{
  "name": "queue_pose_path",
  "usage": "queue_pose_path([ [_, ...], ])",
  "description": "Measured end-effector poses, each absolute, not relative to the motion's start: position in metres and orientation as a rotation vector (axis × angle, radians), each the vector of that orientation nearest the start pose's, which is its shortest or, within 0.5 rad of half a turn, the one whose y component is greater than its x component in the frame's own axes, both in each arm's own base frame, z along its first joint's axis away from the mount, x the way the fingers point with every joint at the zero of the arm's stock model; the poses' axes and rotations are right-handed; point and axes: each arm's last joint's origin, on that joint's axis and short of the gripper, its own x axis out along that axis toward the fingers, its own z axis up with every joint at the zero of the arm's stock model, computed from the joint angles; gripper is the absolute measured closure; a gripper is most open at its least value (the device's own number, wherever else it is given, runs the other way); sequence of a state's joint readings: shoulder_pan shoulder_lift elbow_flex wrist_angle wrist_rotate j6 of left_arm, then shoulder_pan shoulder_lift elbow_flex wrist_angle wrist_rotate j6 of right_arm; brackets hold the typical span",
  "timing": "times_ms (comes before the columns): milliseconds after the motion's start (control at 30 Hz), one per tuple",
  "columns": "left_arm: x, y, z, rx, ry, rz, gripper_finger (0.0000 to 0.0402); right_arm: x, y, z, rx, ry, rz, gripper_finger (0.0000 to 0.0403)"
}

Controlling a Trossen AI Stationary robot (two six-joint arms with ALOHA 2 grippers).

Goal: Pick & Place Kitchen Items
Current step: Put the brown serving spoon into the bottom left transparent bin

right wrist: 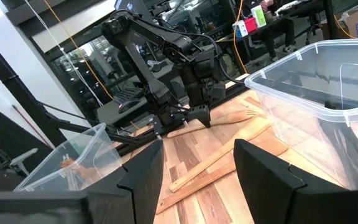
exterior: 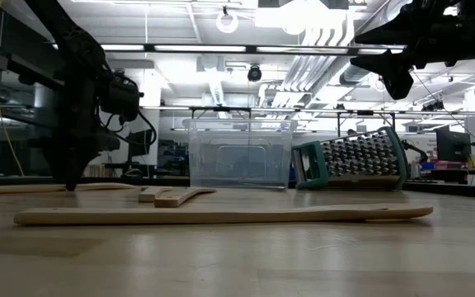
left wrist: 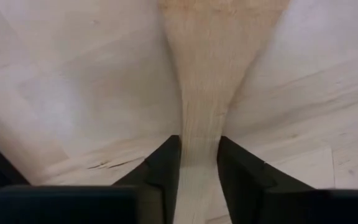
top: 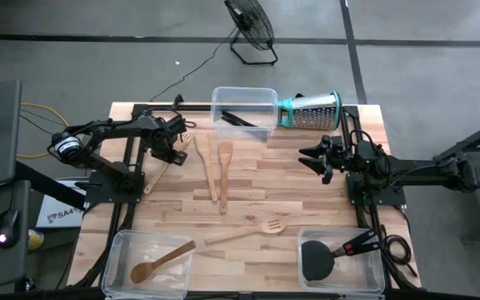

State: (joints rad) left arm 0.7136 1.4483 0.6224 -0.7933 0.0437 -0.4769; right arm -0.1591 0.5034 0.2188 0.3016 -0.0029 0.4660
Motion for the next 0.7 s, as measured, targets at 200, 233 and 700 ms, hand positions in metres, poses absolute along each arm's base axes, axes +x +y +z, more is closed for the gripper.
queue_pose_path([
  [200,0.147,0.125,0.130,-0.949,1.421,0.862,0.0332,0.136,-0.022,0.221,0.464,-0.053,-0.150,0.0215],
  [233,0.147,0.126,0.130,-0.939,1.426,0.851,0.0332,0.136,-0.022,0.221,0.464,-0.053,-0.149,0.0215],
  [700,0.146,0.123,0.181,-0.827,1.319,0.751,0.0332,0.136,-0.022,0.221,0.464,-0.053,-0.149,0.0215],
])
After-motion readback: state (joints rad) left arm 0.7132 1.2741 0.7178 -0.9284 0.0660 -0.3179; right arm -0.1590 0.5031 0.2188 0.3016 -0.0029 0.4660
